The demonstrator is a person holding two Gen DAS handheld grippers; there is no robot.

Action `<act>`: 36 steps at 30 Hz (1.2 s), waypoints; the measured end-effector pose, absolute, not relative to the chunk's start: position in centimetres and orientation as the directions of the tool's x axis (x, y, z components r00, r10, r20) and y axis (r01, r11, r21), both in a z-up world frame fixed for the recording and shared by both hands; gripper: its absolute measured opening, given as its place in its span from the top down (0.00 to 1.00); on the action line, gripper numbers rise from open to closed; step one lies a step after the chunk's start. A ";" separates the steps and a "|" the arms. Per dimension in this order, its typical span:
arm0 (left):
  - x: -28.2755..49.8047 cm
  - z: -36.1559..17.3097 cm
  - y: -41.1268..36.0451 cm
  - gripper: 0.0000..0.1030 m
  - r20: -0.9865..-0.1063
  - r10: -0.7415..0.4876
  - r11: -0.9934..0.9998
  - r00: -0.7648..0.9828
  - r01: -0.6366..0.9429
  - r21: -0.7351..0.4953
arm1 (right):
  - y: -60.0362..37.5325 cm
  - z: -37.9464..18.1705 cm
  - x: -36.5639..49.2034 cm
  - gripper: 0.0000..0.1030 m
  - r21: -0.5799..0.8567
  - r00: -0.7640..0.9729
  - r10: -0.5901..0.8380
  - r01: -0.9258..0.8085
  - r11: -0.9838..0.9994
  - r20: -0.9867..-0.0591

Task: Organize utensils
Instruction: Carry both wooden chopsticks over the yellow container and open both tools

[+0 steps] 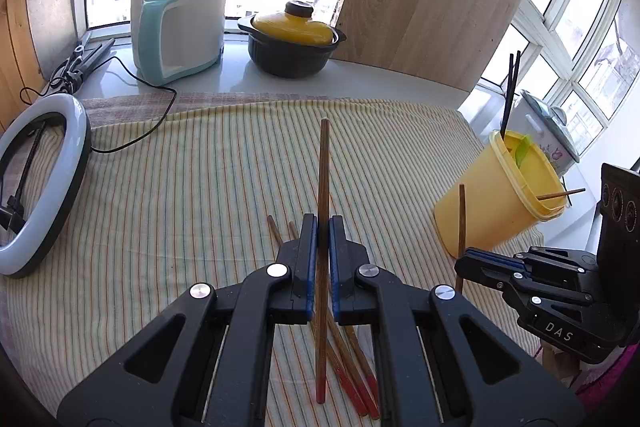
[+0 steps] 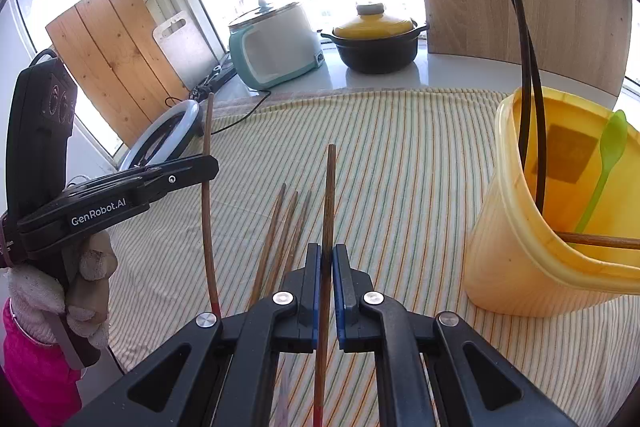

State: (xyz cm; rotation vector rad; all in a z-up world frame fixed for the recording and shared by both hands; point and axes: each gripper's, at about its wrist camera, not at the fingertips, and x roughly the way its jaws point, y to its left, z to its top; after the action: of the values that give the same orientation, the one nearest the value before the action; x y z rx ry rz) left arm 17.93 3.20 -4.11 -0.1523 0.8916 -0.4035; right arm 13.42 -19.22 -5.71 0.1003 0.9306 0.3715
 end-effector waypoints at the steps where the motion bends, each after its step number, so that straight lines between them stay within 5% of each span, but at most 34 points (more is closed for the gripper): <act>1: 17.5 -3.8 3.2 0.97 -0.718 -0.405 0.913 0.565 0.282 -0.294 | -19.5 -5.4 13.0 0.97 0.240 0.550 0.353 -0.269 0.933 -0.757; 36: 10.8 6.2 -1.7 0.97 -0.522 -0.504 0.861 0.688 0.444 -0.248 | -25.1 6.1 5.7 0.97 0.160 0.806 0.326 -0.284 0.945 -0.494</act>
State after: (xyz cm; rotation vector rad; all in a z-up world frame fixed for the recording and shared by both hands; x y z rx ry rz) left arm 10.84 -1.70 6.19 -0.1044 0.6149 -0.5315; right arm 5.65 -25.15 6.08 0.0801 0.5426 0.3266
